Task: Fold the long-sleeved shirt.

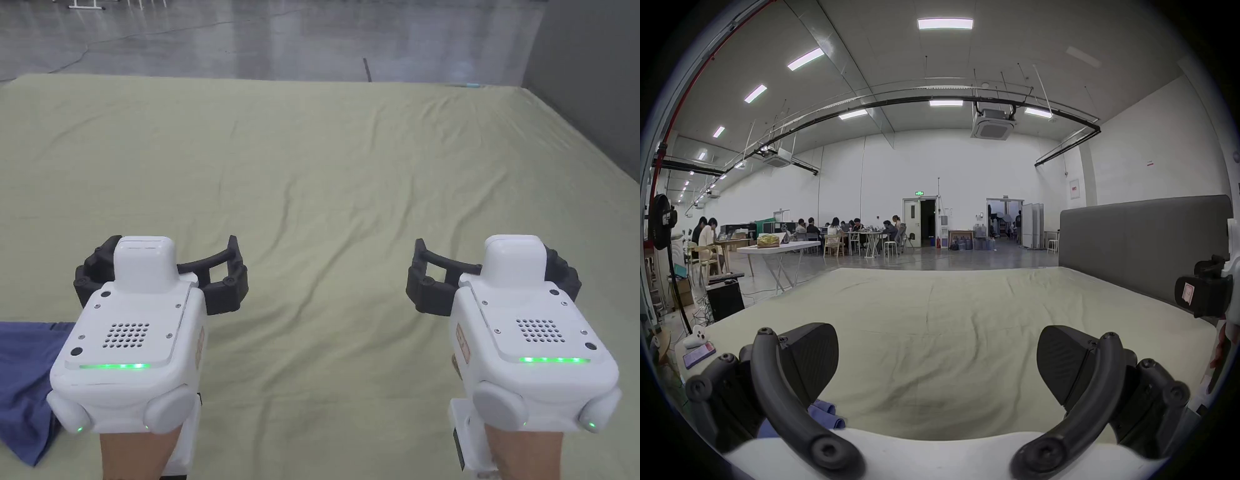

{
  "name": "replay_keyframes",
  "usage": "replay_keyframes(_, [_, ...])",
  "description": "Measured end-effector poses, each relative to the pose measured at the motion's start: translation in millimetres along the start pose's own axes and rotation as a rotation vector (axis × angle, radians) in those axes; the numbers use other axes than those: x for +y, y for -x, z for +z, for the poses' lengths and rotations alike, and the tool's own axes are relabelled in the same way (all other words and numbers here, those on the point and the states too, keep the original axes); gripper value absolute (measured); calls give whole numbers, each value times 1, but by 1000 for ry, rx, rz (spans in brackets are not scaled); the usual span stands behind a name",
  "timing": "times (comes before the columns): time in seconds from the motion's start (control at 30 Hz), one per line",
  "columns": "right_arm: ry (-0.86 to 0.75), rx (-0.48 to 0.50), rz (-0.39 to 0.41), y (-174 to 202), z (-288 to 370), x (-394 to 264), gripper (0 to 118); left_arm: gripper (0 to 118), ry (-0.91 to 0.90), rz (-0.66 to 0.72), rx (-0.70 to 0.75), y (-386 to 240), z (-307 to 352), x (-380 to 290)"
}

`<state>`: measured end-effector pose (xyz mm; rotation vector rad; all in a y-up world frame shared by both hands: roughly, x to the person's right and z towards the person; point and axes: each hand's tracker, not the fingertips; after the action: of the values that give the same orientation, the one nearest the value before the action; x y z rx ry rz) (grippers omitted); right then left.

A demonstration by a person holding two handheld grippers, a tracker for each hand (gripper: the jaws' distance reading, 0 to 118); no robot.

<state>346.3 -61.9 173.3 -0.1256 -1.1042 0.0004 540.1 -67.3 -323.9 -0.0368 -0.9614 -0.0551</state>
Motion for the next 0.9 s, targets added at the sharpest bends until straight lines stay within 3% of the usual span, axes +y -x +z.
replay_keyframes(0.03, [24, 57, -30, -2, 0, 2, 118, 118, 7, -4, 1, 0, 0, -3])
replay_keyframes(0.1, [75, 65, -86, -3, 0, 11, 118, 118, 3, -5, -2, -1, 1, -3])
replay_keyframes(0.17, [85, -11, -114, 0, 3, 16, 118, 118, 1, -4, -2, -1, 1, -3])
replay_keyframes(0.27, [1, -24, -90, 3, 10, 18, 118, 118, 11, 0, -4, -1, 1, -7])
replay_keyframes(0.43, [89, 52, 6, 8, 6, 20, 118, 118, 10, -10, -2, 0, 1, -6])
replay_keyframes(0.63, [113, -130, 116, 34, 3, 12, 118, 118, 12, -23, 1, 1, 1, -7])
replay_keyframes(0.9, [113, -77, 8, 25, 4, 11, 118, 118, 35, -27, 5, 3, 0, -20])
